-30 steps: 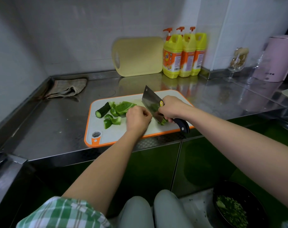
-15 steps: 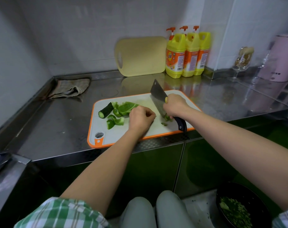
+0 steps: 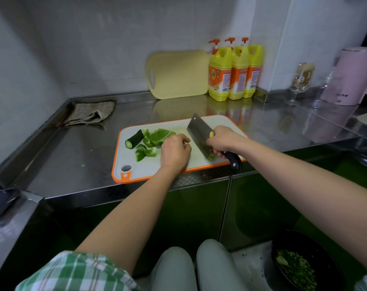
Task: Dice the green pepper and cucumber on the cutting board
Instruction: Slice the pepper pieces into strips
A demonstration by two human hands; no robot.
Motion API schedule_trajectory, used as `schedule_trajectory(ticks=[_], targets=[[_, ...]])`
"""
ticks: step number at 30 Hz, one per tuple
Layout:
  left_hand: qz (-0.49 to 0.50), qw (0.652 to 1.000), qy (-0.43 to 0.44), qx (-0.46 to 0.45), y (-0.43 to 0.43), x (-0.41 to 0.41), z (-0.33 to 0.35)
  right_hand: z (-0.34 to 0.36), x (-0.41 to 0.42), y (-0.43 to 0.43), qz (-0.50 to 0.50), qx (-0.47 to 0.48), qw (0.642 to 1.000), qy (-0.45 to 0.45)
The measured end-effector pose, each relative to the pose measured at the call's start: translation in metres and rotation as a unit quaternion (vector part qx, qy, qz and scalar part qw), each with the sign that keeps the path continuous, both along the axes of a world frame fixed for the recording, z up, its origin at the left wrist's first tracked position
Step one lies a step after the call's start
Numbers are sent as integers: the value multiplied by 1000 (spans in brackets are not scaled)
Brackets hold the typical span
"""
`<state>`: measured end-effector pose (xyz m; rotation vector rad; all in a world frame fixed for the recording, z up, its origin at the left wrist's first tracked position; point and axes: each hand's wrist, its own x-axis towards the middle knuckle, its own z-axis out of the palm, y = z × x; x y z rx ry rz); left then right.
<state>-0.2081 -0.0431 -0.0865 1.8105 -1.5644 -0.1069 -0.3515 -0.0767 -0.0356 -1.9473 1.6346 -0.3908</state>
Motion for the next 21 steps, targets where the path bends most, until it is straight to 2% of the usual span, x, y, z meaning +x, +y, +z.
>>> schedule_trajectory(ticks=[6, 11, 15, 21], targets=[[-16, 1000, -20, 11, 1, -1, 0, 4, -25, -18, -62, -29, 998, 10], [-13, 1000, -22, 12, -1, -4, 3, 5, -12, -9, 1, -11, 999, -49], [-9, 1000, -23, 9, -2, -7, 3, -2, -7, -10, 23, 12, 999, -29], [-22, 1000, -16, 4, -6, -4, 1, 2, -32, -25, -39, -8, 999, 7]])
